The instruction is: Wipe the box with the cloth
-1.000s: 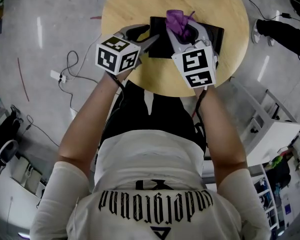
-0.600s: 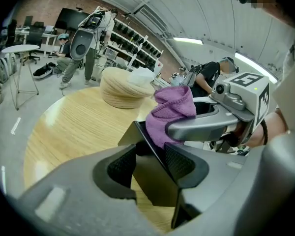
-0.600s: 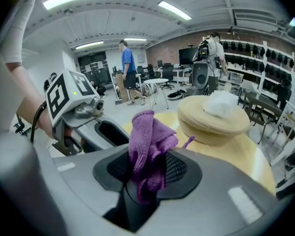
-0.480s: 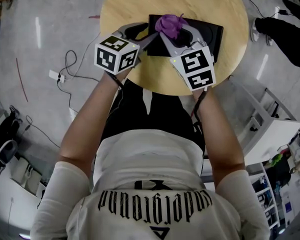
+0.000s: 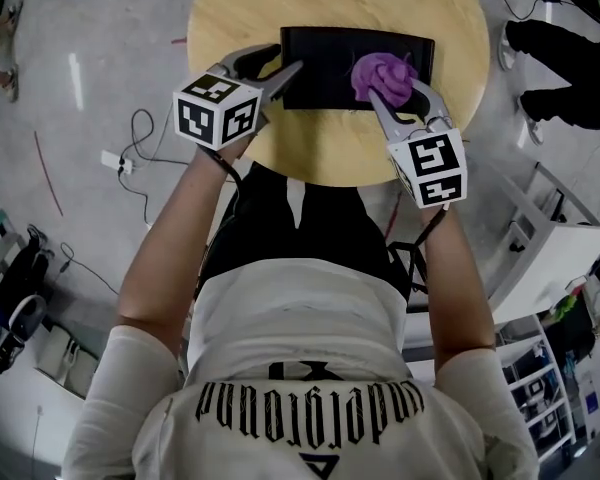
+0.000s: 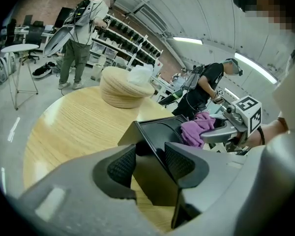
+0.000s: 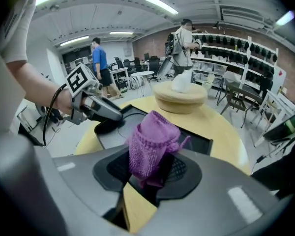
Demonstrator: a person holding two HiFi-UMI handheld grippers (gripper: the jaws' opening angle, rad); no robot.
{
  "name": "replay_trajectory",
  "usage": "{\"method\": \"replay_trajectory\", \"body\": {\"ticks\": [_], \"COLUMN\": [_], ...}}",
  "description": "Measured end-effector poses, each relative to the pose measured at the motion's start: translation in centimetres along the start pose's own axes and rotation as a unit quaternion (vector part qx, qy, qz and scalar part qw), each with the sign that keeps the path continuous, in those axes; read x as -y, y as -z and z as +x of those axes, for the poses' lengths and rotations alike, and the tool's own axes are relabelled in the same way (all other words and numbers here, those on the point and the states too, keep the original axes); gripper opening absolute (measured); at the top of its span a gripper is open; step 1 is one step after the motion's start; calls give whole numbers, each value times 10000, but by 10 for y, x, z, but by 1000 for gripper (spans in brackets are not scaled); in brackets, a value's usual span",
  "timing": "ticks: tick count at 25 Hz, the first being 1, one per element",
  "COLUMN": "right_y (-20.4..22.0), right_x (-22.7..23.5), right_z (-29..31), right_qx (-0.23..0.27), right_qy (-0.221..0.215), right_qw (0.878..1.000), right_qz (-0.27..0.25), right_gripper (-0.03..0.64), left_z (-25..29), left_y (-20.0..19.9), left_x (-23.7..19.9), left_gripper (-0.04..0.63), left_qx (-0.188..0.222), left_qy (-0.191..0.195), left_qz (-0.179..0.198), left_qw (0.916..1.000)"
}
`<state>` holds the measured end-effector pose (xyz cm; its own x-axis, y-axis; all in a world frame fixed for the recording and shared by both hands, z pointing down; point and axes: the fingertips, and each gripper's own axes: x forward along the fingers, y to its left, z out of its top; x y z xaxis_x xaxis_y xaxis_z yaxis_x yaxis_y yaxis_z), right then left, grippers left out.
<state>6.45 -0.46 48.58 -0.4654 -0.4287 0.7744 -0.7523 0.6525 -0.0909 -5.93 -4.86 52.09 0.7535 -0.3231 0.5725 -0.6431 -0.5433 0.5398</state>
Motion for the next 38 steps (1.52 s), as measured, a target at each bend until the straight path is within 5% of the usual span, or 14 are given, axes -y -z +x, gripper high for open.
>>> {"method": "replay_trajectory", "body": {"ticks": [10, 17, 27, 38], "right_y": [-6, -45, -18, 43], "right_x": [57, 7, -88, -105], "right_z": [-3, 26, 20, 14], "right_qx": [81, 316, 312, 59], "right_qy": [605, 139, -318, 340], "right_qw": [9980, 9994, 9990, 9975], "right_qz": [133, 33, -28, 614], "right_gripper": [129, 127, 127, 127], "left_z": [-1, -5, -5, -4], "left_y": [0, 0, 3, 4], "left_x": [0, -2, -6, -3], "left_gripper": [198, 198, 198, 199], "left_qx": [-16, 28, 5, -48], "left_qy": [5, -61, -100, 12], "left_qz": [19, 7, 16, 29], "left_qw": [10000, 10000, 9999, 10000]}}
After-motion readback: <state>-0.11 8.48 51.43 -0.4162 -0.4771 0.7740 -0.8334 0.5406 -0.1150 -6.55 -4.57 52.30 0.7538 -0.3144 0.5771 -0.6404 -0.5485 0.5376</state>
